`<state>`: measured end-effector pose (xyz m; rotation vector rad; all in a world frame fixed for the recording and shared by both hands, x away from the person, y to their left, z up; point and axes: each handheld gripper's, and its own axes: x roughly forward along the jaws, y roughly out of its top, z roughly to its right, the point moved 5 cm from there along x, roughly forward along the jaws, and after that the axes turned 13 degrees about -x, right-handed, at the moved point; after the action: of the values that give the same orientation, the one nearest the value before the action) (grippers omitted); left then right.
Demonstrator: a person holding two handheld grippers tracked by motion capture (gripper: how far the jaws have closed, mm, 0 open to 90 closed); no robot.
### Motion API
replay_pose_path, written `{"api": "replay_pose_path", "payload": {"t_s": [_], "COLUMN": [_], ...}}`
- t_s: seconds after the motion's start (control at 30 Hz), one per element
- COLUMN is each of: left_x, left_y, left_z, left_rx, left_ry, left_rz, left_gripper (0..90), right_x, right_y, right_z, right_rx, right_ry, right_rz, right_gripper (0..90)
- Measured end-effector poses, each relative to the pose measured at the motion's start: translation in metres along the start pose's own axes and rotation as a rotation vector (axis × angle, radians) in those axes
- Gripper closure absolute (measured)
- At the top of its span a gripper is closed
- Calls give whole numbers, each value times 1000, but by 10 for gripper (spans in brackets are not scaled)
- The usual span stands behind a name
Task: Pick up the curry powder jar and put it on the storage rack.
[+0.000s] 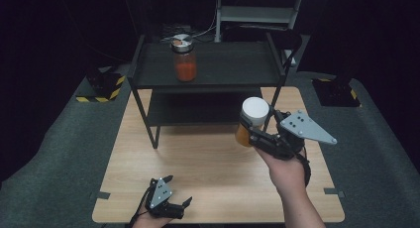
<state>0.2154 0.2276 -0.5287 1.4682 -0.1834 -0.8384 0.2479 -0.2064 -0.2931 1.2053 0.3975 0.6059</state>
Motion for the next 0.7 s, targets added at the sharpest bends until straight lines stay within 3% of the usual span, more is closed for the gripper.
{"api": "replay_pose_path", "payload": {"t_s": [0.7], "left_x": [-1], "left_y": [2], "left_z": [-2], "left_rx": [-7], "left_ry": [9], "left_rz": [-27], "left_gripper": [5], "right_x": [24], "right_y": [29], "right_z": [6], "right_rx": [4], "right_ry": [-32], "right_rz": [25], "right_gripper": [332]}}
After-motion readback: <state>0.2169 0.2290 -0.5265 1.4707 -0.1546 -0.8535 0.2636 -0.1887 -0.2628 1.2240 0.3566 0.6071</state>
